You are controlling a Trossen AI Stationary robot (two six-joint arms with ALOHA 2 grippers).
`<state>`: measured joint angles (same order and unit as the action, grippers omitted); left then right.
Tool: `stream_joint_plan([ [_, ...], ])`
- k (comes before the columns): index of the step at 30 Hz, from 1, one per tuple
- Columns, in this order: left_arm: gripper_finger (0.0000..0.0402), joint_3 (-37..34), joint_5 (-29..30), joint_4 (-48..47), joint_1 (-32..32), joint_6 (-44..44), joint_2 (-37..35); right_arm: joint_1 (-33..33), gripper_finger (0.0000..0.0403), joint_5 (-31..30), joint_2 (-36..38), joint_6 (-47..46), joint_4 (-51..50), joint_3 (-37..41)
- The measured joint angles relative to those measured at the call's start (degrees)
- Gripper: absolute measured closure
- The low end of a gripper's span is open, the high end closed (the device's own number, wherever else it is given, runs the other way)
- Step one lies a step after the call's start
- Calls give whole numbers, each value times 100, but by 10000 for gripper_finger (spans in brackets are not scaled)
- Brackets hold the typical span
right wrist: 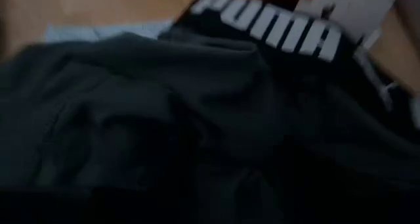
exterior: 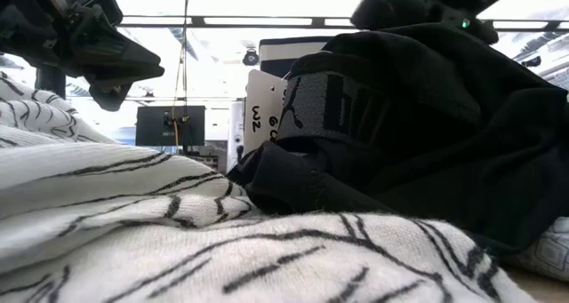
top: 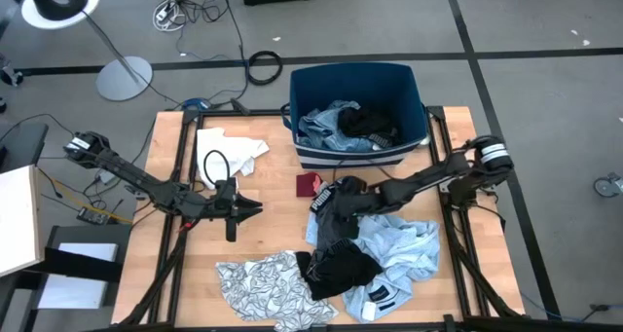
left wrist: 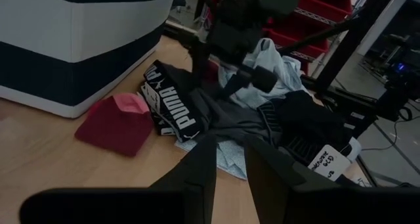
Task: Sort clothes
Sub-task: Put the gray boxer into the blue bin
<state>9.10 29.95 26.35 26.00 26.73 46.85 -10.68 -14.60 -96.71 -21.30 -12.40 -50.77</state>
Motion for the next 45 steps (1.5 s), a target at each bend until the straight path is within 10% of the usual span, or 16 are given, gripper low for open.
stream_joint_plan([
  [8, 316, 0, -1, -14, 0, 63, 1, -2, 385, 161, 370, 328, -1064, -622],
  [16, 316, 0, 0, -7, 0, 63, 0, -59, 397, -625, 1184, 699, -2780, -2303],
  [29, 316, 0, 1, -42, 2, 62, 0, 342, 401, -1557, 1432, 3226, -2549, -5230],
  [45, 316, 0, 1, -173, 2, 60, 0, 2391, 401, -1580, 1443, 4243, -909, -6052],
])
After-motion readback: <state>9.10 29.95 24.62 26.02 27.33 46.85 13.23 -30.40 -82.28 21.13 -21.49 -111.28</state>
